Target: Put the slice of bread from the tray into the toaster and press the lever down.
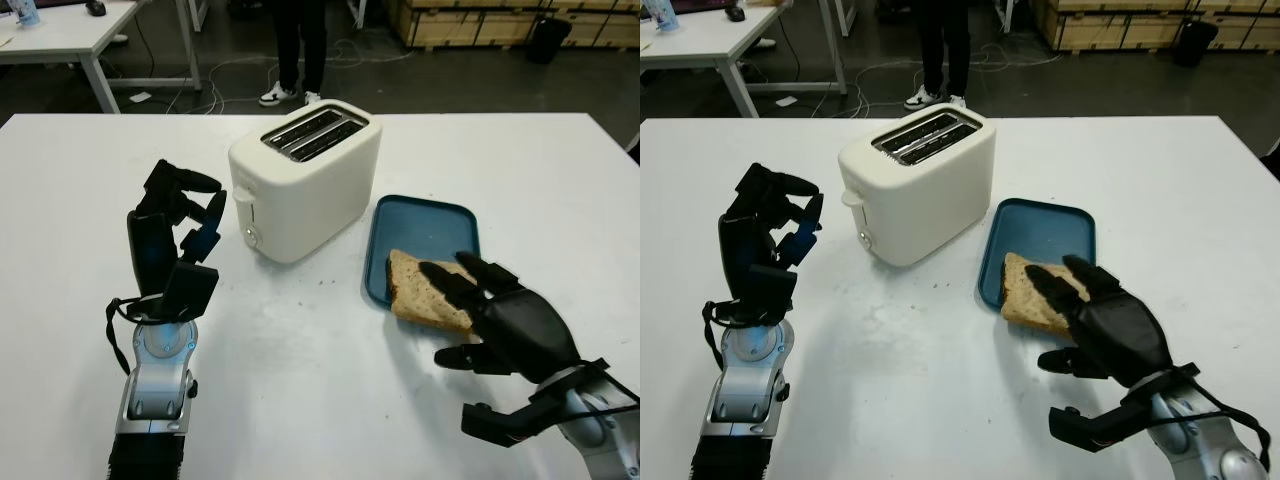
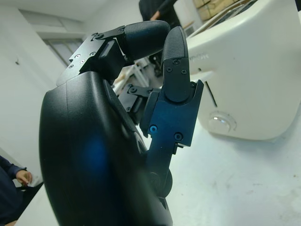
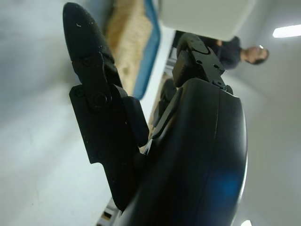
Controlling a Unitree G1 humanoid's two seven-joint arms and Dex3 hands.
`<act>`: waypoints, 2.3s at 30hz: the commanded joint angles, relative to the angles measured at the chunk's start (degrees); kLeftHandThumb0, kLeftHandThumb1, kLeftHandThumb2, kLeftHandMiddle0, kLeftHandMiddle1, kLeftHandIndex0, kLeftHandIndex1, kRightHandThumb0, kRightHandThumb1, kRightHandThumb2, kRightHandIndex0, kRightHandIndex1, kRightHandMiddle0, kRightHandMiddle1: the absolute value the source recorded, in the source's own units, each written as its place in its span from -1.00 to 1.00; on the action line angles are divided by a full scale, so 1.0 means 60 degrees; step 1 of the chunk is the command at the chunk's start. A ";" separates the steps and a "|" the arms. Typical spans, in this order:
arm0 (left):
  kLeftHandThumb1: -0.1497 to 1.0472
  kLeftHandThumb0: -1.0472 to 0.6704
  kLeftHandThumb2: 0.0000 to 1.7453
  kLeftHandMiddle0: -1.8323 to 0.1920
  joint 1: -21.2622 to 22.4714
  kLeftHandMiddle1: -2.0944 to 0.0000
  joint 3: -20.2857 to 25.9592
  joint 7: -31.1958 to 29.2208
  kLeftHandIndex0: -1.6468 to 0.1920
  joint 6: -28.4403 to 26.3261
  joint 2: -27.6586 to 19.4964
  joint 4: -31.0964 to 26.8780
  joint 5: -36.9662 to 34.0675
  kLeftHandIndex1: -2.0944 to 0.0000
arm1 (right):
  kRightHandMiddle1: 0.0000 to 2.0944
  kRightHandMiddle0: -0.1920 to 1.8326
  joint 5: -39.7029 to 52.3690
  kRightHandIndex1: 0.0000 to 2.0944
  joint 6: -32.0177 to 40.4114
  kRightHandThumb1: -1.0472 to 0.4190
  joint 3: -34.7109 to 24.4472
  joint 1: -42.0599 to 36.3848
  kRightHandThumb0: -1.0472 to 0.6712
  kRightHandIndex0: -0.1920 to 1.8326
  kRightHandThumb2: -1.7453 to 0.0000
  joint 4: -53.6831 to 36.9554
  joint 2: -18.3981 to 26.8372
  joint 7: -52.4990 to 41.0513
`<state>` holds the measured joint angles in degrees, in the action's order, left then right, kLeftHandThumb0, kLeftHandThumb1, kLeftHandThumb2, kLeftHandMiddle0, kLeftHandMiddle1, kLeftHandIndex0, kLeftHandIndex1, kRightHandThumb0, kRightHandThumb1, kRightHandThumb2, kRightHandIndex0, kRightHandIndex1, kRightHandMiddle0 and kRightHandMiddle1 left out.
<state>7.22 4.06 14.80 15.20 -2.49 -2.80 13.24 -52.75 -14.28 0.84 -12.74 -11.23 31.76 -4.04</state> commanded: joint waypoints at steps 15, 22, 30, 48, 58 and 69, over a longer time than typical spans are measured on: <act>0.79 -0.26 -0.62 0.13 0.0059 -0.67 -0.0028 -0.0063 0.23 0.0171 -0.0025 0.0076 -0.0046 -0.52 | -0.93 -0.54 -0.1263 -0.91 -0.0593 -0.76 0.1683 0.1241 -0.49 -0.57 0.98 0.3084 0.0627 0.4470; 0.79 -0.26 -0.62 0.13 0.0043 -0.67 -0.0024 -0.0024 0.23 0.0141 -0.0002 0.0011 -0.0015 -0.51 | -0.91 -0.38 -0.1512 -0.87 -0.0544 -0.81 0.2281 0.1535 -0.39 -0.38 0.99 0.3400 0.1091 0.5302; 0.79 -0.27 -0.63 0.14 0.0049 -0.67 0.0035 0.0040 0.22 0.0147 -0.0015 -0.0080 0.0051 -0.49 | -0.89 -0.16 -0.2188 -0.79 0.0572 -0.83 0.2444 0.1279 -0.43 -0.10 0.86 0.2270 0.1258 0.4089; 0.79 -0.27 -0.64 0.13 0.0091 -0.67 -0.0026 -0.0051 0.21 0.0191 -0.0027 -0.0073 0.0009 -0.47 | 0.51 -0.25 -0.2503 0.67 0.0931 -0.83 0.2404 0.1228 -0.36 -0.07 0.62 0.1328 0.1335 0.4259; 0.79 -0.29 -0.64 0.12 0.0148 -0.67 -0.0059 -0.0040 0.20 0.0143 -0.0018 -0.0053 0.0041 -0.46 | 0.67 -0.28 -0.1338 0.67 -0.0782 -0.83 0.2042 0.1919 -0.26 -0.05 0.70 0.2127 0.1368 0.6388; 0.79 -0.27 -0.64 0.12 0.0115 -0.67 -0.0056 -0.0026 0.21 0.0120 -0.0004 -0.0081 0.0038 -0.46 | 0.67 -0.30 0.0319 0.67 -0.1586 -0.83 0.1477 0.2691 -0.24 -0.04 0.69 0.2529 0.1437 0.5272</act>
<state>7.23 3.76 14.62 15.43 -2.50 -2.95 13.53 -52.56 -23.63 10.57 2.20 3.64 39.75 29.15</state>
